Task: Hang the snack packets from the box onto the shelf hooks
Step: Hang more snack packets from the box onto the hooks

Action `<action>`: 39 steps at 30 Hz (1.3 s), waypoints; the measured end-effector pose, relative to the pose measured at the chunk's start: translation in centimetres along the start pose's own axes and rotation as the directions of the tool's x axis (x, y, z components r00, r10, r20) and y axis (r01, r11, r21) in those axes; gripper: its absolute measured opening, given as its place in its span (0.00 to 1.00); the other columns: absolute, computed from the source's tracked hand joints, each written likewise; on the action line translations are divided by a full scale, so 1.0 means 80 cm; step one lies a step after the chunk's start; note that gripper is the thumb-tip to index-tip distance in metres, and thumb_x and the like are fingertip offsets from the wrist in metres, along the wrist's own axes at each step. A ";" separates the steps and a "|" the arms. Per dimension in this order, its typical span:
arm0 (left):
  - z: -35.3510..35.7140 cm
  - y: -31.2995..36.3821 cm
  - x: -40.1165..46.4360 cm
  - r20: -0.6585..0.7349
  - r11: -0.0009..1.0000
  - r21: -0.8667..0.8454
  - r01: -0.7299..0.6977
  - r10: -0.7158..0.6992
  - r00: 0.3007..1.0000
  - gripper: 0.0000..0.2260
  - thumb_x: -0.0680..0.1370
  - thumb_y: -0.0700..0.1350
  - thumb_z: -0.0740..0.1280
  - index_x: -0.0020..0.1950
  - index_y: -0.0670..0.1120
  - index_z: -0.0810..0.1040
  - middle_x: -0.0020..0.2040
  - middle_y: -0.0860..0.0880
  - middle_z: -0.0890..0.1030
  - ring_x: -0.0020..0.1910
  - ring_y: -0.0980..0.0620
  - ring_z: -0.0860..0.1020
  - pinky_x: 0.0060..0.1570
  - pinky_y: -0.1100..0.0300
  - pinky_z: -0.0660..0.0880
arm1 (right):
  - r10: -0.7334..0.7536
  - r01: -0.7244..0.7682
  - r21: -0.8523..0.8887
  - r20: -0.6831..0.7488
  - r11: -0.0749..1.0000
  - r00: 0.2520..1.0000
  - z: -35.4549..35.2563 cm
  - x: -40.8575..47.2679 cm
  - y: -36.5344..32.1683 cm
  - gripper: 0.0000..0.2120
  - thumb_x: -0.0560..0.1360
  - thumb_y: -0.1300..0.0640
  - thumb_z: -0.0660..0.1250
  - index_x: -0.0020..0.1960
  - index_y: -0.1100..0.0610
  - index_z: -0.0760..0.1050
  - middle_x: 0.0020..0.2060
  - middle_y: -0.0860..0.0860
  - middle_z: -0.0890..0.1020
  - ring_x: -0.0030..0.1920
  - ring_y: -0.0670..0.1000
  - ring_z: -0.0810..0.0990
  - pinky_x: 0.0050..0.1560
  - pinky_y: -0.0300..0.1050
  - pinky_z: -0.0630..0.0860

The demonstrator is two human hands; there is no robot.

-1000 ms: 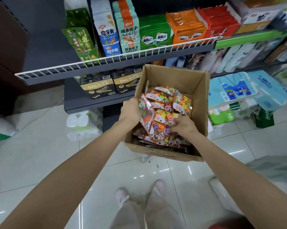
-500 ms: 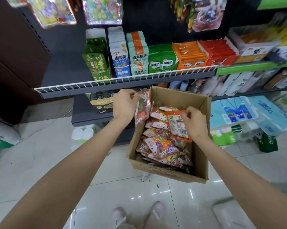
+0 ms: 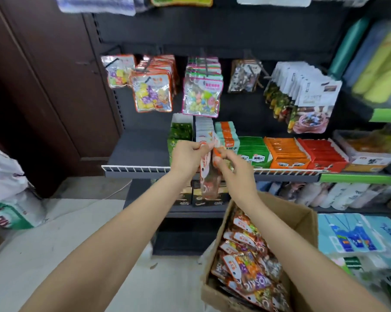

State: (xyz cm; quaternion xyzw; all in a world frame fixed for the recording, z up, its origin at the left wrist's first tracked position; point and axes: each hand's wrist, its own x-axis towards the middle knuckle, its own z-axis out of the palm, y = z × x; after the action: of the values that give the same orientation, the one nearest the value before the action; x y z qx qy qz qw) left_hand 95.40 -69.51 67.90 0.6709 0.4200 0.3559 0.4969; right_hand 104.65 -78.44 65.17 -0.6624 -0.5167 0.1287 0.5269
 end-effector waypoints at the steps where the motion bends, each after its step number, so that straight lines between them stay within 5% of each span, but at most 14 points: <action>1: -0.015 0.002 0.006 -0.007 0.997 -0.070 0.022 -0.022 1.000 0.18 0.74 0.48 0.71 0.31 0.36 0.77 0.27 0.41 0.72 0.29 0.50 0.68 0.32 0.57 0.65 | -0.019 0.019 0.003 -0.006 1.000 1.000 0.012 0.009 -0.009 0.04 0.78 0.56 0.63 0.47 0.49 0.75 0.46 0.42 0.79 0.45 0.34 0.75 0.48 0.32 0.72; 5: -0.078 0.005 0.042 0.053 0.981 -0.183 0.069 -0.060 0.997 0.10 0.74 0.43 0.72 0.42 0.36 0.83 0.40 0.36 0.82 0.37 0.46 0.77 0.41 0.49 0.78 | -0.052 0.053 -0.035 0.025 0.998 0.998 0.064 0.045 -0.042 0.03 0.78 0.54 0.63 0.49 0.49 0.76 0.46 0.38 0.79 0.45 0.30 0.75 0.44 0.28 0.70; 8: -0.138 -0.005 0.079 0.040 0.995 -0.100 0.025 -0.021 0.999 0.08 0.74 0.37 0.69 0.35 0.40 0.82 0.35 0.36 0.79 0.34 0.46 0.74 0.37 0.52 0.74 | -0.042 0.041 0.015 0.081 0.999 0.996 0.110 0.071 -0.060 0.08 0.79 0.59 0.61 0.53 0.55 0.79 0.58 0.39 0.77 0.54 0.32 0.74 0.51 0.27 0.72; 12: -0.226 -0.013 0.117 0.114 0.985 0.118 -0.127 0.113 0.987 0.10 0.76 0.39 0.68 0.40 0.33 0.82 0.25 0.41 0.72 0.22 0.57 0.64 0.26 0.67 0.64 | -0.048 0.047 -0.067 -0.009 0.997 0.999 0.166 0.117 -0.085 0.15 0.78 0.59 0.63 0.64 0.48 0.73 0.62 0.44 0.75 0.56 0.39 0.74 0.61 0.41 0.73; 14: -0.264 -0.015 0.131 0.168 0.966 0.172 -0.193 0.164 0.972 0.09 0.76 0.40 0.68 0.42 0.35 0.83 0.20 0.52 0.66 0.19 0.58 0.61 0.22 0.71 0.59 | -0.061 0.059 -0.073 -0.026 0.996 0.998 0.192 0.146 -0.097 0.23 0.78 0.57 0.64 0.70 0.44 0.66 0.65 0.45 0.69 0.54 0.40 0.74 0.58 0.33 0.70; 16: -0.298 -0.022 0.148 0.160 0.962 0.162 -0.221 0.196 0.968 0.06 0.76 0.42 0.69 0.44 0.41 0.85 0.21 0.53 0.66 0.22 0.59 0.60 0.24 0.68 0.59 | -0.038 0.038 0.031 0.005 0.999 0.999 0.218 0.171 -0.112 0.26 0.76 0.59 0.66 0.71 0.45 0.66 0.68 0.44 0.68 0.60 0.44 0.73 0.55 0.30 0.71; 18: -0.330 -0.033 0.163 0.116 0.967 0.138 -0.217 0.201 0.973 0.04 0.75 0.43 0.70 0.43 0.45 0.85 0.25 0.51 0.72 0.27 0.57 0.64 0.28 0.64 0.63 | -0.050 0.052 0.034 -0.042 0.998 0.998 0.242 0.192 -0.126 0.23 0.74 0.60 0.69 0.67 0.48 0.72 0.59 0.39 0.76 0.55 0.41 0.76 0.51 0.35 0.73; 21: -0.370 -0.049 0.188 -0.050 0.975 0.133 -0.178 0.186 0.981 0.10 0.75 0.47 0.70 0.38 0.41 0.83 0.31 0.49 0.77 0.32 0.55 0.67 0.35 0.61 0.66 | -0.074 0.075 -0.002 -0.130 0.997 0.989 0.275 0.218 -0.141 0.16 0.73 0.62 0.70 0.60 0.53 0.78 0.31 0.34 0.75 0.32 0.37 0.70 0.36 0.31 0.66; 24: -0.404 -0.048 0.205 -0.236 0.959 0.247 -0.138 0.198 0.951 0.14 0.76 0.47 0.68 0.35 0.45 0.67 0.29 0.43 0.77 0.30 0.54 0.65 0.29 0.61 0.63 | -0.079 0.084 0.025 -0.158 0.996 0.984 0.303 0.236 -0.155 0.13 0.75 0.62 0.67 0.58 0.54 0.80 0.41 0.44 0.80 0.32 0.36 0.70 0.37 0.29 0.66; 26: -0.422 -0.043 0.213 -0.309 0.935 0.327 -0.136 0.242 0.920 0.16 0.77 0.48 0.67 0.36 0.37 0.76 0.28 0.40 0.72 0.33 0.50 0.66 0.33 0.58 0.64 | -0.084 0.084 -0.006 -0.175 0.996 0.981 0.317 0.247 -0.163 0.12 0.76 0.63 0.65 0.58 0.56 0.80 0.42 0.45 0.80 0.37 0.36 0.72 0.39 0.26 0.67; 29: -0.439 -0.036 0.223 -0.336 0.913 0.380 -0.151 0.288 0.897 0.12 0.78 0.46 0.66 0.38 0.44 0.84 0.25 0.49 0.72 0.34 0.47 0.73 0.36 0.57 0.68 | -0.067 0.059 -0.041 -0.212 0.997 0.975 0.331 0.267 -0.171 0.12 0.77 0.63 0.64 0.59 0.56 0.79 0.48 0.47 0.80 0.48 0.41 0.74 0.44 0.22 0.67; 36: -0.455 -0.039 0.246 -0.326 0.902 0.414 -0.123 0.274 0.905 0.16 0.78 0.47 0.66 0.30 0.45 0.76 0.22 0.52 0.65 0.27 0.51 0.65 0.36 0.59 0.66 | -0.107 0.087 -0.082 -0.286 0.993 0.952 0.353 0.290 -0.170 0.13 0.77 0.62 0.65 0.60 0.57 0.79 0.39 0.48 0.77 0.40 0.44 0.73 0.39 0.21 0.66; 39: -0.457 -0.042 0.256 -0.309 0.901 0.412 -0.138 0.280 0.909 0.13 0.78 0.47 0.66 0.39 0.41 0.82 0.23 0.52 0.65 0.25 0.53 0.63 0.38 0.60 0.67 | -0.147 0.125 -0.090 -0.308 0.988 0.940 0.355 0.288 -0.168 0.12 0.77 0.62 0.65 0.59 0.58 0.79 0.34 0.44 0.72 0.36 0.41 0.71 0.37 0.22 0.65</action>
State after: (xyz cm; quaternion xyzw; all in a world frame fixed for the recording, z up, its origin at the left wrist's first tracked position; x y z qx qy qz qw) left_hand 70.04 -36.76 75.12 0.7193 0.4890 0.4367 0.2296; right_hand 86.97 -44.68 73.27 -0.6549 -0.4751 -0.0327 0.5868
